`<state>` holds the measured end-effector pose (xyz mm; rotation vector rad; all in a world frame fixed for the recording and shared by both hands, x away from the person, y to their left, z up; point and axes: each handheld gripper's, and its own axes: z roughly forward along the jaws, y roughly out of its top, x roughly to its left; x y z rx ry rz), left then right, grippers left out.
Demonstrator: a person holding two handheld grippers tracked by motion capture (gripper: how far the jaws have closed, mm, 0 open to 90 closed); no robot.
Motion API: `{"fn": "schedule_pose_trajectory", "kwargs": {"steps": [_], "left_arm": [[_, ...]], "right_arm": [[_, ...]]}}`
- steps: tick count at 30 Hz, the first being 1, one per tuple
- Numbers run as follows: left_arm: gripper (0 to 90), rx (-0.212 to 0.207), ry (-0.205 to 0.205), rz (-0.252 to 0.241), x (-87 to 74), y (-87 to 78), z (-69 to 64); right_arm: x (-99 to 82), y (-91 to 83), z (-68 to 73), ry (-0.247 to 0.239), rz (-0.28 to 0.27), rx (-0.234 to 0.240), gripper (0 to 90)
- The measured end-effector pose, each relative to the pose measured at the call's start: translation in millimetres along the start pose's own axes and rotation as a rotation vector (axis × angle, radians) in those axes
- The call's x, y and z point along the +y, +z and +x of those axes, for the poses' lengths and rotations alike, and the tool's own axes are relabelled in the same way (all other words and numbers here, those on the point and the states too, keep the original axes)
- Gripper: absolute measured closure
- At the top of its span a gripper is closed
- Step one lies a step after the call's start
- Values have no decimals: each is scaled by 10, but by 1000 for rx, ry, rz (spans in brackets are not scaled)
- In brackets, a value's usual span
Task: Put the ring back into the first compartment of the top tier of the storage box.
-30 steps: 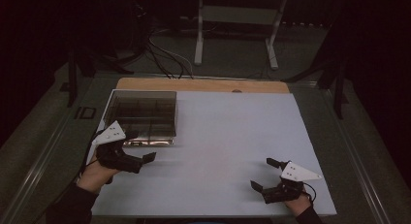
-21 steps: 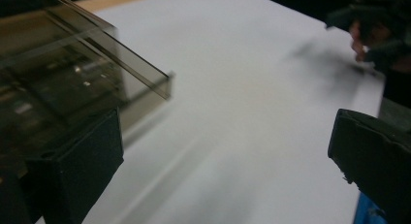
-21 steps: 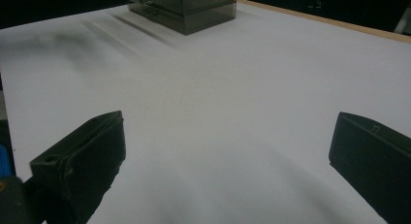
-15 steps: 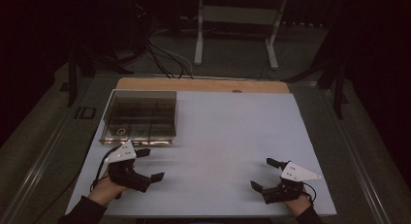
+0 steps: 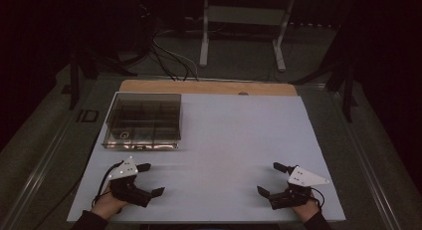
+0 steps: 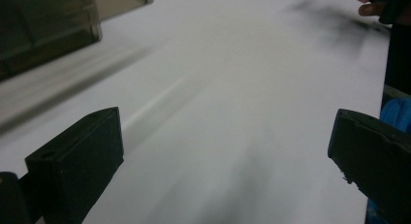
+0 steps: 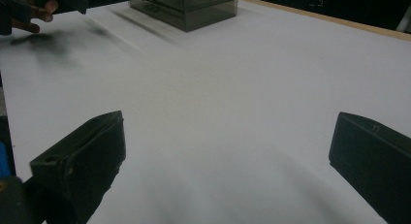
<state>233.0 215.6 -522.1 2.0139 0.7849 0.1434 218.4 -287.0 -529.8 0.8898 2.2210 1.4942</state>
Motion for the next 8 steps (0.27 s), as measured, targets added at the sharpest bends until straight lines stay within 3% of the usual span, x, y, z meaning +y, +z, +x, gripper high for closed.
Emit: {"fn": "schedule_pose_trajectory", "kwargs": {"steps": [2, 8], "left_arm": [[10, 25, 11, 5, -31, -5, 6], [11, 26, 4, -4, -51, -2, 26]], "right_arm": [[-1, 2, -1, -2, 1, 1, 0], [-4, 6, 3, -6, 7, 3, 0]]}}
